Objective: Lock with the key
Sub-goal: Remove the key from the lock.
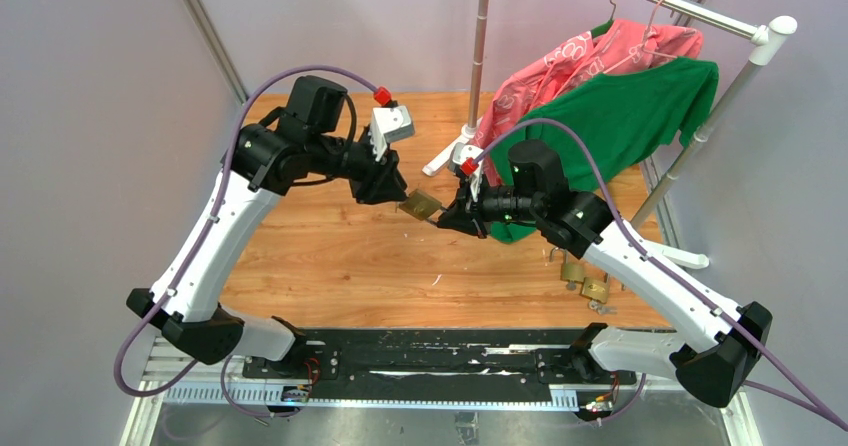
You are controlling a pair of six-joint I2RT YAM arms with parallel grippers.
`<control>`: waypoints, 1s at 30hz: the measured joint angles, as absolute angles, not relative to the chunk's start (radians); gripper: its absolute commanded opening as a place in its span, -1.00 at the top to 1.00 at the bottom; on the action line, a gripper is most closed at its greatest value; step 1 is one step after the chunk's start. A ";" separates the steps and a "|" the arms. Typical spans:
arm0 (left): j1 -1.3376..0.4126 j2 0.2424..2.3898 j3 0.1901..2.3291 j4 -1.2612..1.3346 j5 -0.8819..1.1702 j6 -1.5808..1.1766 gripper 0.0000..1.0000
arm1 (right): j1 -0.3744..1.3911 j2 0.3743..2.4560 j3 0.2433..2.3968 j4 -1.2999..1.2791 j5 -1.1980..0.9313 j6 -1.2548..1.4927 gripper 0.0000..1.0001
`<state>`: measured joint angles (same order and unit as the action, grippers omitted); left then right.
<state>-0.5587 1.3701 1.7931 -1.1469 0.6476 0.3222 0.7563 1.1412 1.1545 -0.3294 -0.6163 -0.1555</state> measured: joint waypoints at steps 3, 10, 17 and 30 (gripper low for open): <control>-0.559 1.370 1.782 -1.147 0.648 0.327 0.41 | 0.756 1.141 1.155 -0.329 -0.617 -0.155 1.00; -0.559 1.370 1.754 -1.148 0.647 0.332 0.80 | 0.756 1.140 1.155 -0.330 -0.617 -0.155 1.00; -0.560 1.370 1.753 -1.147 0.651 0.345 1.00 | 0.756 1.133 1.155 -0.333 -0.615 -0.155 1.00; -0.565 1.370 1.760 -1.147 0.635 0.287 0.73 | 0.756 1.129 1.155 -0.334 -0.609 -0.155 1.00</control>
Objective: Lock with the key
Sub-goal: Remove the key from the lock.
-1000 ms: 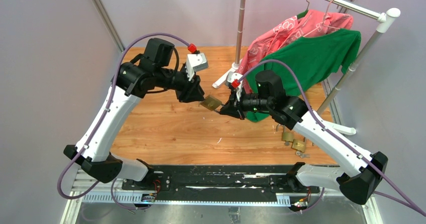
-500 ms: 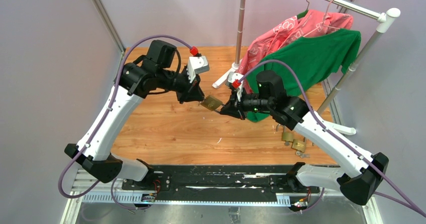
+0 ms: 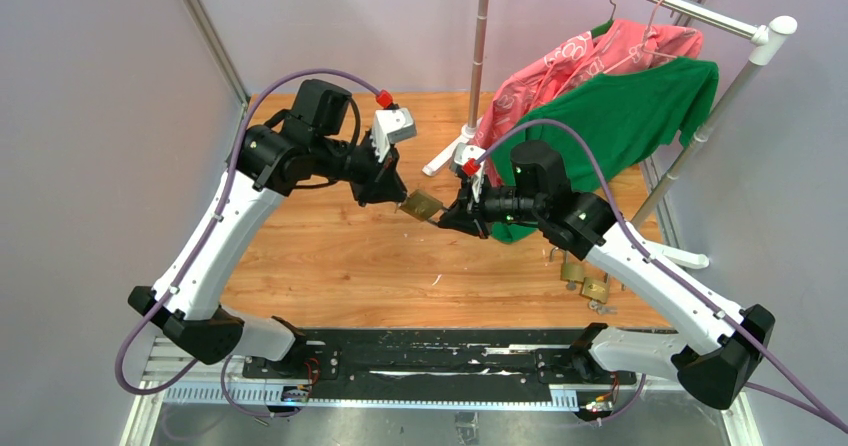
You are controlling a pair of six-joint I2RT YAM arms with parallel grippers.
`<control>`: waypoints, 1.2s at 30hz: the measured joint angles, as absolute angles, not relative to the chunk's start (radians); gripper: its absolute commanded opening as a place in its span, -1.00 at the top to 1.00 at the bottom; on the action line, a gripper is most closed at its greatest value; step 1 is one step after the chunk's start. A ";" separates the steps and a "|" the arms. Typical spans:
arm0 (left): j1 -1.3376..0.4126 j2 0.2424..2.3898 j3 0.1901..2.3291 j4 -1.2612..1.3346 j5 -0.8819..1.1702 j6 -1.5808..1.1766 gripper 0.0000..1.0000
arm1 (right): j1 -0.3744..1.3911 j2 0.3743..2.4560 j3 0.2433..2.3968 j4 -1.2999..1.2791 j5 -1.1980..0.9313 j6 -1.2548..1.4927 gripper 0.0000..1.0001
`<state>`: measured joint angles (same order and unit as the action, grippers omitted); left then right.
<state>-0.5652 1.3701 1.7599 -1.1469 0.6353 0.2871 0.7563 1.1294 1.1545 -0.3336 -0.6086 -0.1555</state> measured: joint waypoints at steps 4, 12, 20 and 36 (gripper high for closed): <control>-0.565 1.370 1.760 -1.146 0.635 0.237 0.53 | 0.757 1.127 1.155 -0.335 -0.609 -0.155 1.00; -0.565 1.382 1.801 -1.156 0.599 0.229 0.47 | 0.756 1.123 1.155 -0.334 -0.609 -0.155 1.00; -0.621 1.403 1.891 -1.210 0.567 0.418 0.37 | 0.756 1.123 1.155 -0.335 -0.608 -0.156 1.00; -0.691 1.447 2.004 -1.490 0.479 0.726 0.33 | 0.793 1.082 1.198 -0.467 -0.537 -0.382 1.00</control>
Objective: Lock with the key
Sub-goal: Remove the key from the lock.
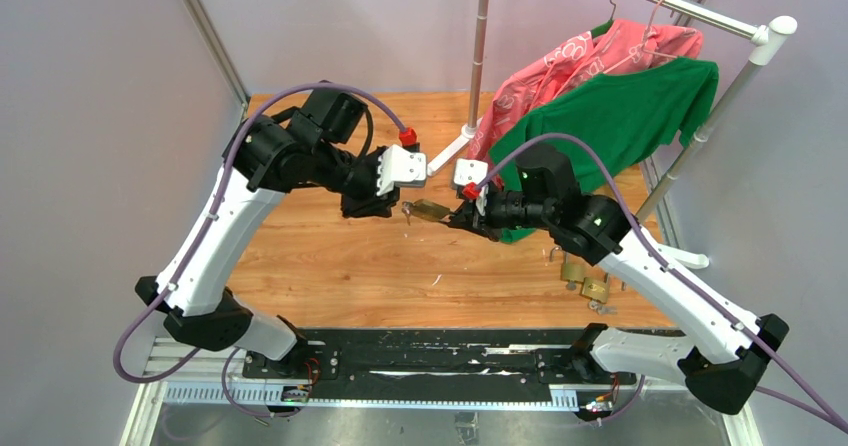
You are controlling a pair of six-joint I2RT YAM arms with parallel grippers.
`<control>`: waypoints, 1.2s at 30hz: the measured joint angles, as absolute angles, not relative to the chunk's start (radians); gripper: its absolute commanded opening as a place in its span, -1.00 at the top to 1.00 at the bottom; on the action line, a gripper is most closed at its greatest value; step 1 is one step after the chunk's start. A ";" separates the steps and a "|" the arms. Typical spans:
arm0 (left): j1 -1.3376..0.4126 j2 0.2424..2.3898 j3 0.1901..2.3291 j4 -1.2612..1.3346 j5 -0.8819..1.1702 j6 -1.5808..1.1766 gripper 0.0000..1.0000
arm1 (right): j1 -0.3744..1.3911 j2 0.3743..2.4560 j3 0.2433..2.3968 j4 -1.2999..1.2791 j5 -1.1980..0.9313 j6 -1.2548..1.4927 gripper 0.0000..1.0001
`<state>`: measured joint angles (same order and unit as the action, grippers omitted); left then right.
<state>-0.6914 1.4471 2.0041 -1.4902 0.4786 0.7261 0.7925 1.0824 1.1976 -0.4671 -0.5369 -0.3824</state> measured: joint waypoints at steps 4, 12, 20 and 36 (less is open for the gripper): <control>-0.704 1.468 2.057 -1.507 0.477 0.721 0.34 | 0.833 1.091 1.232 -0.494 -0.488 -0.439 1.00; -0.748 1.475 2.062 -1.460 0.457 0.659 0.41 | 0.881 1.092 1.232 -0.516 -0.430 -0.470 1.00; -0.769 1.454 1.974 -1.420 0.447 0.606 0.43 | 0.883 1.097 1.232 -0.526 -0.410 -0.476 1.00; -0.786 1.427 1.913 -1.345 0.393 0.557 0.51 | 0.884 1.105 1.232 -0.533 -0.391 -0.483 1.00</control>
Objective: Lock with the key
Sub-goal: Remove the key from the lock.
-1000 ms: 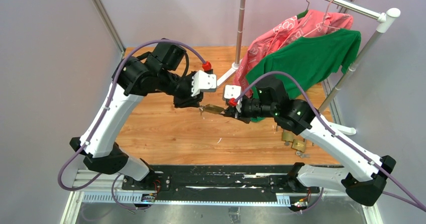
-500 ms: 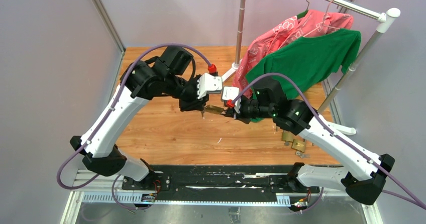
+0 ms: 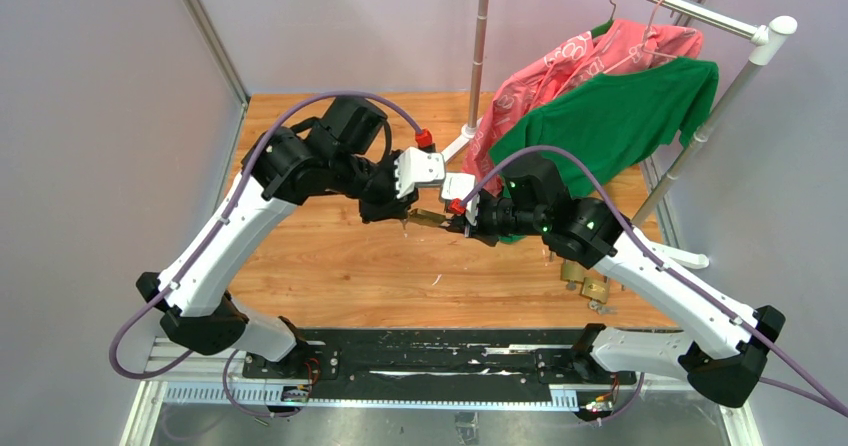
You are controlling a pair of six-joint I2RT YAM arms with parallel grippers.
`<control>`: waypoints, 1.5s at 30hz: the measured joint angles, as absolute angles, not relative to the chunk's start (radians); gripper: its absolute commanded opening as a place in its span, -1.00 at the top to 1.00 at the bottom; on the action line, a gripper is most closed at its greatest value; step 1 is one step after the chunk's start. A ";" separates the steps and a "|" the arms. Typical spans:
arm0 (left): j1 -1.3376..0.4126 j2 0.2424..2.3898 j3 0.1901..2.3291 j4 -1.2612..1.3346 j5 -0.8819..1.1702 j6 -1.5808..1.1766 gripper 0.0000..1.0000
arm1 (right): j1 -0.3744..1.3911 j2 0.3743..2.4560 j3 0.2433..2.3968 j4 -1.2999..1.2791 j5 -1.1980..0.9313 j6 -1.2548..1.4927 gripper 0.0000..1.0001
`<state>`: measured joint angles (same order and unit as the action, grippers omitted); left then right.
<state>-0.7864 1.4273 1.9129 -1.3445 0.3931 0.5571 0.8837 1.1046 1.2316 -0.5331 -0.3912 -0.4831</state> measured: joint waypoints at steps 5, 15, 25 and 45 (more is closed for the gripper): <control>-0.795 1.427 1.899 -1.335 0.379 0.543 0.72 | 0.884 1.105 1.232 -0.533 -0.392 -0.483 1.00; -0.805 1.427 1.896 -1.328 0.368 0.539 1.00 | 0.884 1.105 1.232 -0.532 -0.384 -0.483 1.00; -0.816 1.415 1.877 -1.301 0.312 0.493 0.80 | 0.884 1.104 1.232 -0.531 -0.372 -0.483 1.00; -0.816 1.396 1.850 -1.280 0.329 0.437 1.00 | 0.884 1.093 1.232 -0.541 -0.372 -0.483 1.00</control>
